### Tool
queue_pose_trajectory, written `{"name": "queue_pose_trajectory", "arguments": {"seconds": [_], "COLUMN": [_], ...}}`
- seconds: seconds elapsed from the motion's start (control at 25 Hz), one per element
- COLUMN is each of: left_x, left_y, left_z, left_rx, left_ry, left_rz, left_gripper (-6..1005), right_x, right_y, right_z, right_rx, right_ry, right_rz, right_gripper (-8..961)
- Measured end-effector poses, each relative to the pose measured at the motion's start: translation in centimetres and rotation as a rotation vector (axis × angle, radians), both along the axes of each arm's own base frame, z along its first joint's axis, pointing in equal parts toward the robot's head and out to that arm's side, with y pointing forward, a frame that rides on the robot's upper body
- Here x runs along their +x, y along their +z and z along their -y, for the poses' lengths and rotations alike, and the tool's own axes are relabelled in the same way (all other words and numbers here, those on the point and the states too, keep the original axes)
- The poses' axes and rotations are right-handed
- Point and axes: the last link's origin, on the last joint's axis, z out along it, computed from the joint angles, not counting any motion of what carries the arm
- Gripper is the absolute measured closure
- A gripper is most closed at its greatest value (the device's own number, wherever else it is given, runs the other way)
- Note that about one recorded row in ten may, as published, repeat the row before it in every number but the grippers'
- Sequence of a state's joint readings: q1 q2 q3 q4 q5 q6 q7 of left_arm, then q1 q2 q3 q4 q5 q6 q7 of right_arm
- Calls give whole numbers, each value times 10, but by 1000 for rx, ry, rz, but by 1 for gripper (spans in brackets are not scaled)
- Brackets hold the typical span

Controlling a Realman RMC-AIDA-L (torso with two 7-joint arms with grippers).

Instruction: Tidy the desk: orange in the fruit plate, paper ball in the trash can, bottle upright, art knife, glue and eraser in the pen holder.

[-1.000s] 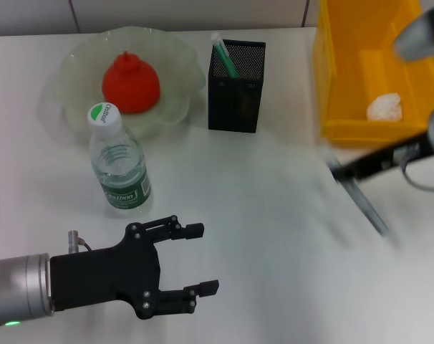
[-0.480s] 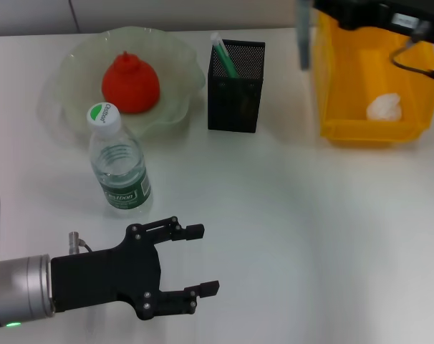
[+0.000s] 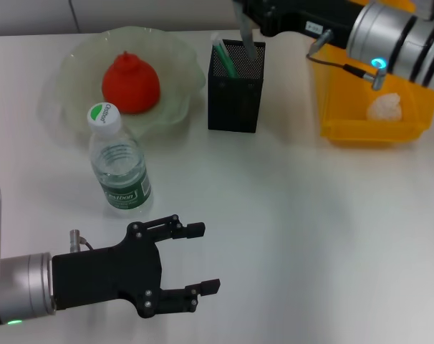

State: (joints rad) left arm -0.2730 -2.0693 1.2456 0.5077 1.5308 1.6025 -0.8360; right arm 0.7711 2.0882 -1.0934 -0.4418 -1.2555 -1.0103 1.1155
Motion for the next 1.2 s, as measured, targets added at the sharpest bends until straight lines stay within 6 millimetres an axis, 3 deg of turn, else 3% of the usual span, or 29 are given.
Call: {"name": "queue_pose_trajectory", "arguments": {"seconds": [0.2,0.4,0.52,0.6,0.68,0.76,0.8,0.84,0.96,1.0,1.04,1.08,1.12,1.2], "left_x": [0,1,1,1,1,0,0,-1,-3,-4,-4,-5,-6,-7], "left_y": [0,1,2,2,2,3,4,4,7,9,9,10,11,13], "left_z": [0,-1,-1,-1,-1,-1,-1,-1,-1,-2,-2,-3,-3,-4], "left_rx": [0,1,1,2,3,4,5,8,17,26,26,31,36,41], "left_ry": [-1,-4,-5,-5,-4,-3,-2,2,9,15,15,19,21,24], "left_rz": [0,4,4,4,4,3,3,3,3,4,4,4,3,2], "left_gripper": [216,216,216,216,216,216,216,216,216,216,216,216,216,216], "right_x": [7,15,21,33,39,53,68,68,91,107,107,118,118,128], "right_y": [-3,-6,-3,9,14,25,36,36,46,45,45,38,38,21], "right_z": [-1,8,16,39,49,74,99,99,132,156,156,177,177,203], "right_rx": [6,-23,-38,-53,-52,-61,-64,-64,-49,-55,-55,-106,-106,-213], "right_ry": [-37,-33,-30,-8,-6,18,41,41,97,150,150,204,204,293], "right_rz": [14,33,28,-1,-10,-36,-64,-64,-83,-62,-62,-15,-15,55], "right_gripper": [822,762,617,520,431,342,297,260,151,114,114,114,115,115]}}
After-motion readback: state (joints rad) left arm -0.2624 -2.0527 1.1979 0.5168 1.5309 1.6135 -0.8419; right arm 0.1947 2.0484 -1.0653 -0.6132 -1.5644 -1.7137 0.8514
